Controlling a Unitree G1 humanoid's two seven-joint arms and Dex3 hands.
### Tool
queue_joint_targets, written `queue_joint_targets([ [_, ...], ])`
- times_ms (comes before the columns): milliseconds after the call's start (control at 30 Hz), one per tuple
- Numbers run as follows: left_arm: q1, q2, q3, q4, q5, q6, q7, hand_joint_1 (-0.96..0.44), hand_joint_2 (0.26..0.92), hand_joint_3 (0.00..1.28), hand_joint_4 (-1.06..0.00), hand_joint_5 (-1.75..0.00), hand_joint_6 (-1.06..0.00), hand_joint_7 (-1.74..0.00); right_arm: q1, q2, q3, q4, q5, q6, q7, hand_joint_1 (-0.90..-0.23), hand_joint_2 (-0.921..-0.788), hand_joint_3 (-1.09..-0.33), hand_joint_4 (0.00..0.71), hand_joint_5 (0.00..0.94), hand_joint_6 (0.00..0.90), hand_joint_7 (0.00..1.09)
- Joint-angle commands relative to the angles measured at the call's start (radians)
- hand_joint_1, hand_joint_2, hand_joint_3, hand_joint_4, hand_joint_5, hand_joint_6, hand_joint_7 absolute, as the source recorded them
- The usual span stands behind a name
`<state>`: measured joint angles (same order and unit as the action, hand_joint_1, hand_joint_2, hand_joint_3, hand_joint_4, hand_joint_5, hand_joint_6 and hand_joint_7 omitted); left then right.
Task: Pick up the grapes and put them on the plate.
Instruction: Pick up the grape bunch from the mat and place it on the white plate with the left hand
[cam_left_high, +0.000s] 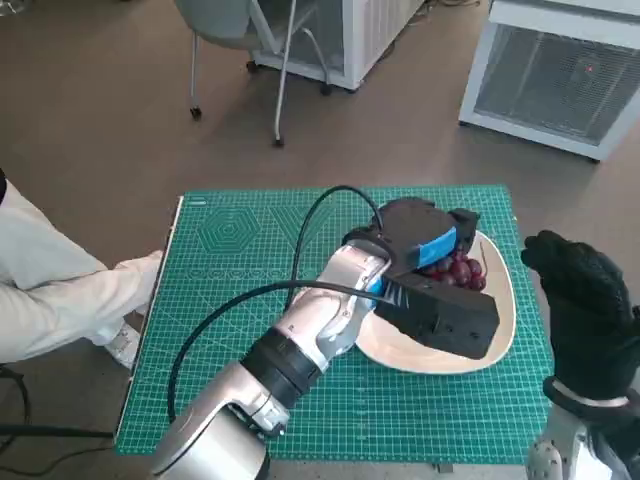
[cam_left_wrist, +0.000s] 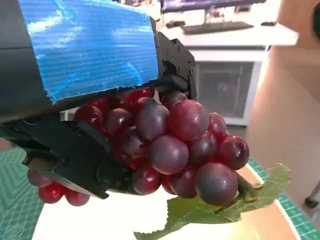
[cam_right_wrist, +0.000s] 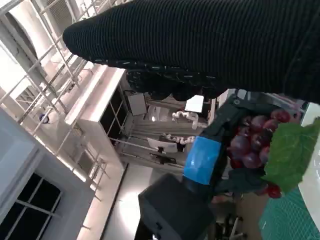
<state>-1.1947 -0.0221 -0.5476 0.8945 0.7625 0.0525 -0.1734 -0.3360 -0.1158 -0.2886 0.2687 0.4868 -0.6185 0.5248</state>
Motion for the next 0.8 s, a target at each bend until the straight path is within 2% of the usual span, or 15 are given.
queue_joint_targets([
  [33,-0.031,-0.013,0.004,0.009,-0.021,-0.010,0.008,0.00,0.921,0.31,-0.38,-1.48,-0.38,-1.45,0.027,0.007,0.003,-0.004,-0.001,0.018,-0.012,-0.409,-0.921,-0.568,0.552,0.241,0.273,0.78],
  [133,-0.024,-0.015,0.010,0.019,-0.037,-0.017,0.003,0.00,0.921,0.33,-0.35,-1.51,-0.36,-1.47,0.029,0.009,0.005,-0.007,-0.001,0.020,-0.015,-0.408,-0.921,-0.568,0.553,0.240,0.273,0.78],
  [167,-0.022,-0.014,0.009,0.022,-0.040,-0.017,0.000,0.04,0.909,0.36,-0.36,-1.52,-0.35,-1.39,0.029,0.010,0.005,-0.007,-0.001,0.021,-0.015,-0.408,-0.921,-0.568,0.553,0.240,0.273,0.78],
  [233,-0.016,-0.012,0.000,0.024,-0.037,-0.013,-0.007,0.15,0.863,0.43,-0.38,-1.53,-0.36,-1.03,0.028,0.010,0.006,-0.005,-0.001,0.020,-0.015,-0.408,-0.921,-0.568,0.553,0.239,0.273,0.78],
  [267,-0.014,-0.010,-0.006,0.023,-0.033,-0.007,-0.010,0.22,0.849,0.44,-0.40,-1.54,-0.36,-0.78,0.028,0.010,0.006,-0.004,-0.001,0.020,-0.015,-0.408,-0.921,-0.569,0.554,0.239,0.273,0.78],
  [333,-0.012,-0.009,-0.018,0.020,-0.022,0.010,-0.017,0.28,0.870,0.41,-0.40,-1.54,-0.37,-0.44,0.028,0.010,0.006,-0.004,-0.001,0.021,-0.016,-0.407,-0.921,-0.569,0.554,0.238,0.273,0.78],
  [367,-0.012,-0.010,-0.023,0.020,-0.017,0.018,-0.019,0.25,0.873,0.36,-0.37,-1.42,-0.35,-0.31,0.028,0.010,0.006,-0.005,-0.001,0.021,-0.017,-0.407,-0.921,-0.569,0.554,0.238,0.273,0.78],
  [400,-0.013,-0.011,-0.030,0.024,-0.012,0.024,-0.018,0.17,0.867,0.31,-0.34,-1.22,-0.33,-0.22,0.028,0.010,0.006,-0.005,-0.001,0.021,-0.018,-0.407,-0.921,-0.569,0.554,0.238,0.273,0.78],
  [500,-0.018,-0.015,-0.051,0.040,0.005,0.031,-0.010,-0.15,0.842,0.14,-0.22,-0.48,-0.26,-0.08,0.029,0.010,0.007,-0.006,-0.001,0.022,-0.019,-0.407,-0.921,-0.570,0.554,0.237,0.273,0.78],
  [567,-0.016,-0.013,-0.064,0.042,0.014,0.027,0.002,-0.31,0.846,0.08,-0.18,-0.22,-0.23,-0.03,0.030,0.010,0.008,-0.008,-0.001,0.022,-0.019,-0.406,-0.921,-0.570,0.554,0.237,0.273,0.78],
  [633,-0.009,-0.007,-0.073,0.035,0.021,0.018,0.019,-0.41,0.857,0.05,-0.15,-0.10,-0.21,-0.02,0.030,0.010,0.009,-0.008,-0.002,0.022,-0.020,-0.404,-0.921,-0.570,0.554,0.236,0.272,0.78],
  [800,0.009,0.006,-0.077,0.032,0.021,-0.019,0.062,-0.53,0.893,0.03,-0.14,-0.02,-0.20,0.00,0.027,0.009,0.011,-0.004,-0.004,0.020,-0.020,-0.400,-0.921,-0.572,0.554,0.236,0.270,0.79],
])
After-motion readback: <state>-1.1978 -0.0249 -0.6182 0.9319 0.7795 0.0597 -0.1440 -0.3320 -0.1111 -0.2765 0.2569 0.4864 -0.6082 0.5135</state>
